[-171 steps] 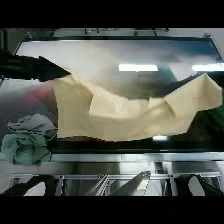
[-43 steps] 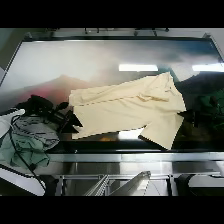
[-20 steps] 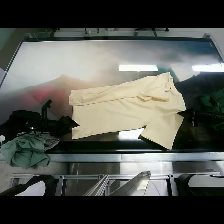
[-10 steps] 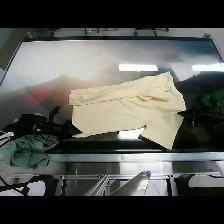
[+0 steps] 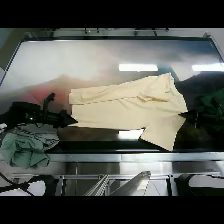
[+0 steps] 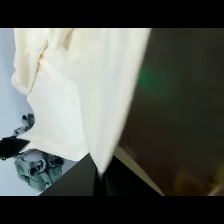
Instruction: Fold the shirts.
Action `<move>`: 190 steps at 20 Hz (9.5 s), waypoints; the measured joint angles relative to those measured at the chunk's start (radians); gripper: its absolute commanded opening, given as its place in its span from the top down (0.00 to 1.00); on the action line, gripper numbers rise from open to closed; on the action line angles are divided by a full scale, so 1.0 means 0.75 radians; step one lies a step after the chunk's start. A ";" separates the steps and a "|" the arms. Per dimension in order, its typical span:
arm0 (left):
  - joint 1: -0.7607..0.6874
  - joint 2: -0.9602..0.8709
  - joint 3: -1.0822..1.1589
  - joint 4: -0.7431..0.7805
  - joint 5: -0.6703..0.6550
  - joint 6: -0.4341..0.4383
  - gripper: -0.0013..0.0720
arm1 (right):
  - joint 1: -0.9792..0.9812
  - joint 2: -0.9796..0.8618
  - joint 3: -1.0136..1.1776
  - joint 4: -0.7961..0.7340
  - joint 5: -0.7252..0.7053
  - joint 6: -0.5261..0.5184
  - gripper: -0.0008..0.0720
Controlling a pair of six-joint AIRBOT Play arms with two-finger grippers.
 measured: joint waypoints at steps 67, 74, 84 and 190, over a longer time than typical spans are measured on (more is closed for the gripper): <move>-0.317 -0.832 1.527 0.073 0.522 -0.500 0.97 | 0.420 -0.557 0.876 -0.056 -0.254 0.281 0.96; -0.577 -0.832 1.527 0.080 0.357 -0.470 0.97 | 0.450 -0.517 0.936 -0.136 -0.055 0.323 0.97; -1.016 -0.961 1.530 0.117 -0.203 -0.455 0.97 | 0.240 -0.299 0.942 -0.440 0.156 0.393 0.97; -0.467 0.362 0.880 -0.088 0.449 -0.199 0.97 | 0.072 0.864 0.171 -0.503 -0.163 0.819 0.96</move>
